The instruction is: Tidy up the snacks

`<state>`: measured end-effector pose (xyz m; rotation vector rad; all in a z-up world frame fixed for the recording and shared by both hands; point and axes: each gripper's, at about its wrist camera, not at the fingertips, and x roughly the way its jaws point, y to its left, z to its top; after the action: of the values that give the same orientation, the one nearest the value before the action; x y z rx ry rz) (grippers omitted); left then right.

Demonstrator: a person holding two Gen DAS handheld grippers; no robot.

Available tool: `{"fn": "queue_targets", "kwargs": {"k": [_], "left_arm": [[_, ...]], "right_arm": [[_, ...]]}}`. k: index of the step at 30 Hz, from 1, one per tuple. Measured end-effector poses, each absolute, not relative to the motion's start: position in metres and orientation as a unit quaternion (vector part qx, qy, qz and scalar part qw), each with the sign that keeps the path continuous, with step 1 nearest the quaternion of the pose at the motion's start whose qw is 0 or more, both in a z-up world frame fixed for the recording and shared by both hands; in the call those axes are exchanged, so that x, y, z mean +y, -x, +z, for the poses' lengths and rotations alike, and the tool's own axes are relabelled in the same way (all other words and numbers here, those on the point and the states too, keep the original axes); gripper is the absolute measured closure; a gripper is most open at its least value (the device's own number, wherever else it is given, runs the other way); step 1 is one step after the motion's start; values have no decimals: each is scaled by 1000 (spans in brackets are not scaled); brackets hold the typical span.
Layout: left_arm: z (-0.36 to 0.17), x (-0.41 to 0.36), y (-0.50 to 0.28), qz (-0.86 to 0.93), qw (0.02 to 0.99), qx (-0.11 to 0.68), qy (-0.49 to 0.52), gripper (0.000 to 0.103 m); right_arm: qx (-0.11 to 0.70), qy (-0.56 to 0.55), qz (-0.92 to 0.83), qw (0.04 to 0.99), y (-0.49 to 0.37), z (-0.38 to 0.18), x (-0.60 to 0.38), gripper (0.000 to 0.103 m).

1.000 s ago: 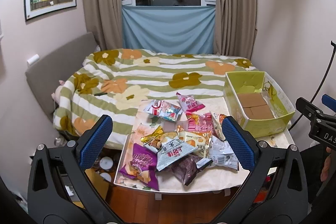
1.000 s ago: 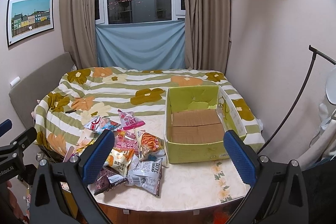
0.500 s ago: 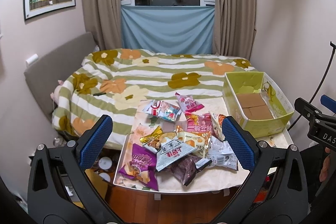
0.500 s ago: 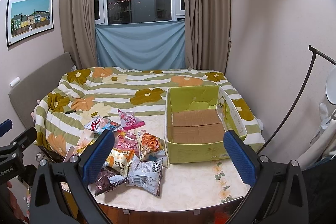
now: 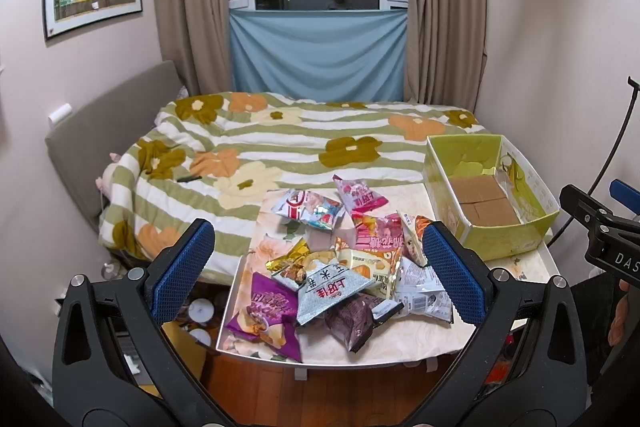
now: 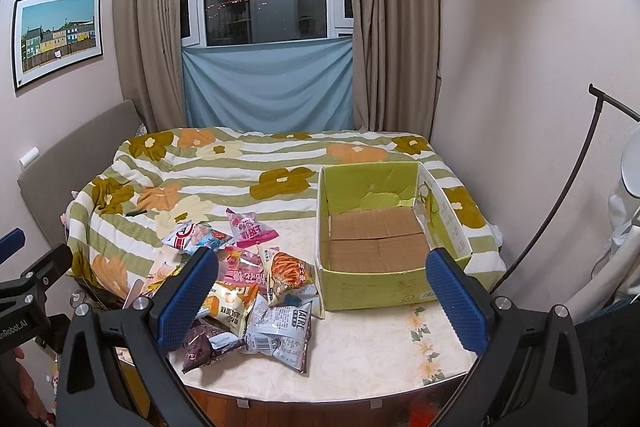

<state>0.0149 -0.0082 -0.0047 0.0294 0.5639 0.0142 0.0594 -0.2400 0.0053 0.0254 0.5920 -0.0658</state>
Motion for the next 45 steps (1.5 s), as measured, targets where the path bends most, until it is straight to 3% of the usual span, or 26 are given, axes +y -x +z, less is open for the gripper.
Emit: {"fn": "queue_targets", "kwargs": {"k": [12,22,45], "left_arm": [[-5,-9,-13,8,960,278,-14,0],[-24,9,-12,36,941,336,9,0],[-214,112,-98,-62,845,532,-5,0]], "right_arm": [[290,-12,-33,956,-59,6,-238,0],[311,-18,13,950,-65,4,-246,0],[481,-72,196,852,-179,-131,-128,0]]}}
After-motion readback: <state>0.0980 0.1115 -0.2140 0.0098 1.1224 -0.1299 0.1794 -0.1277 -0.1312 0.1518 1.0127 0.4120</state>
